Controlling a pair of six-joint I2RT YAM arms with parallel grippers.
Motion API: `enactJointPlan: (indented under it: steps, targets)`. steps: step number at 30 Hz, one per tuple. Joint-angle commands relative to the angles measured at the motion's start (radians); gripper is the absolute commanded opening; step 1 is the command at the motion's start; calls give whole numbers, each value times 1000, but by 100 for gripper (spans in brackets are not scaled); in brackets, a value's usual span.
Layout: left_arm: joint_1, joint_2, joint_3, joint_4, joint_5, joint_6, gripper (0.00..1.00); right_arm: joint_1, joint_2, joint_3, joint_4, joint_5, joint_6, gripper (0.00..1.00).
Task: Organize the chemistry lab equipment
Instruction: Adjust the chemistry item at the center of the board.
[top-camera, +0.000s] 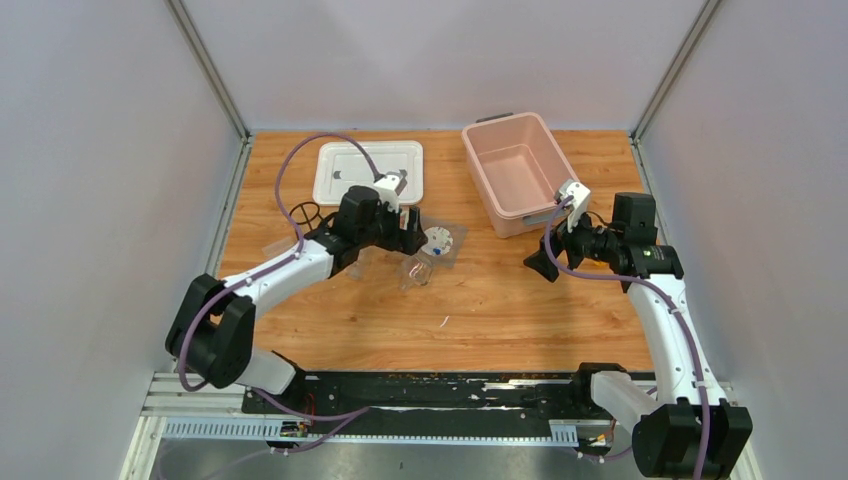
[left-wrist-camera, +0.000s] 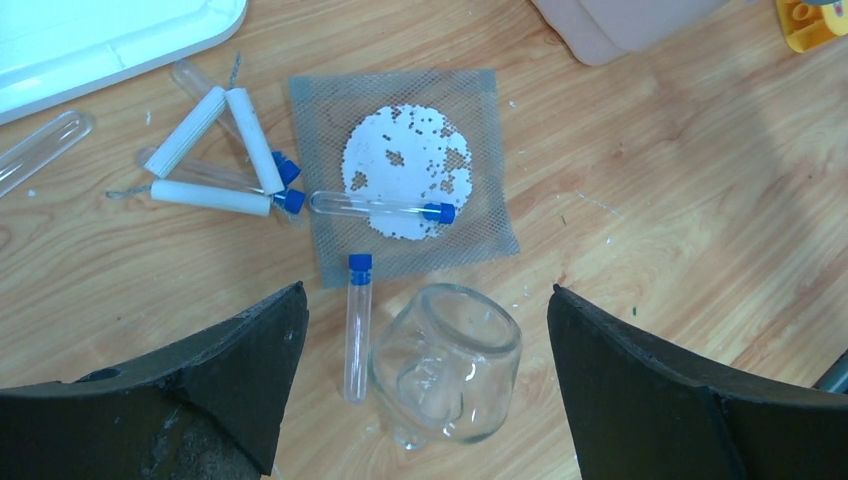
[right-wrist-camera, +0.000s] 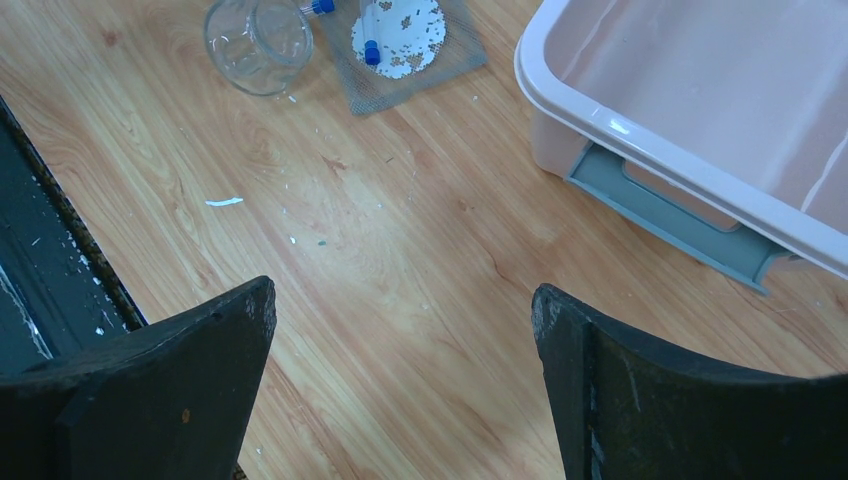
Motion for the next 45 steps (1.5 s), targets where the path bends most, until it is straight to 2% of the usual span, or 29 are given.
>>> enactJointPlan:
  steps: [1,10,18,26,31,35,41,45]
  targets:
    - [10,-116,-65,83,6,-20,96,6,-13,44,-4,-39,-21,99]
    - [11,-297,-181,77,-163,-42,96,7,-11,44,-7,-45,-20,99]
    - [11,-356,-217,15,-435,-76,95,7,-10,44,-8,-44,-23,99]
    - [10,-399,-247,-25,-497,-78,95,7,-6,42,-6,-44,-23,99]
    - [11,-405,-248,-72,-612,-109,95,6,-5,40,-5,-41,-23,99]
    - [10,-401,-254,-59,-556,-102,95,6,-4,38,-4,-40,-23,99]
    - [10,-360,-256,21,-265,-21,94,7,-3,37,-1,-44,-24,99]
    - [11,-285,-232,56,-178,-24,90,7,-3,35,-1,-45,-23,99]
